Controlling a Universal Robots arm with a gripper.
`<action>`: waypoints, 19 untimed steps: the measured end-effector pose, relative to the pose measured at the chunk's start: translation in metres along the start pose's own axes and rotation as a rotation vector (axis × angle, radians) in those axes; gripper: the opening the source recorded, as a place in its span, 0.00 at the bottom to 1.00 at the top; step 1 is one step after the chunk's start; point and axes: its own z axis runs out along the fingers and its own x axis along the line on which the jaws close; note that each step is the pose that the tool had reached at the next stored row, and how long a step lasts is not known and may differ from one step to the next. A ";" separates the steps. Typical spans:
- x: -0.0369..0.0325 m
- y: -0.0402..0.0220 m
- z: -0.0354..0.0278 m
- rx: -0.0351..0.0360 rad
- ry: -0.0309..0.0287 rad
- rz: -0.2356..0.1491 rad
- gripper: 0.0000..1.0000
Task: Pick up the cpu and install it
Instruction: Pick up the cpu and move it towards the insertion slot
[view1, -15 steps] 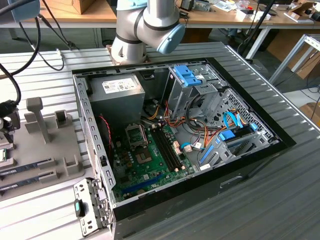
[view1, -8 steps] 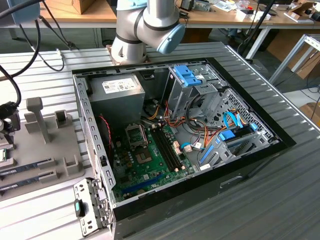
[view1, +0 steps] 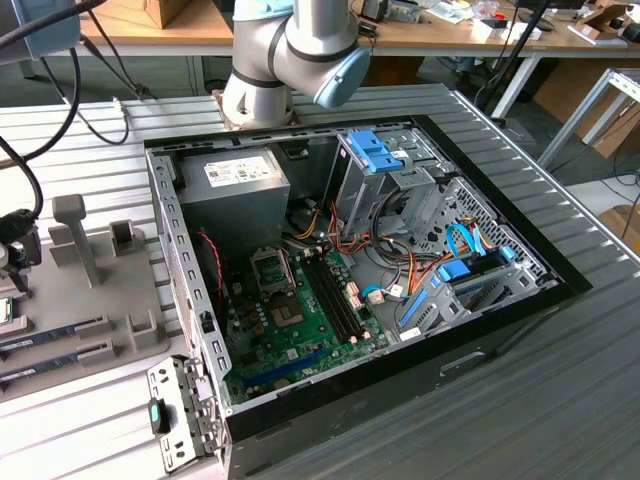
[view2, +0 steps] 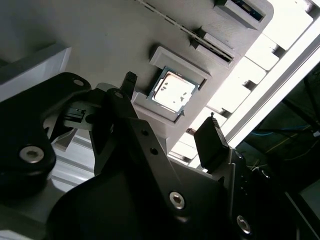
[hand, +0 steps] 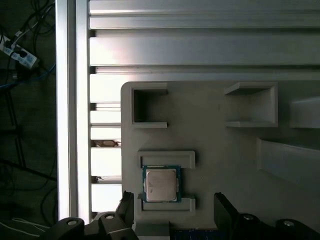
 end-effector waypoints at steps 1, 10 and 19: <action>0.0001 0.0000 0.0009 0.0000 0.0000 0.000 0.73; 0.0010 0.0002 0.0109 0.0000 0.0000 0.000 0.73; 0.0014 0.0004 0.0212 0.0000 0.0000 0.000 0.73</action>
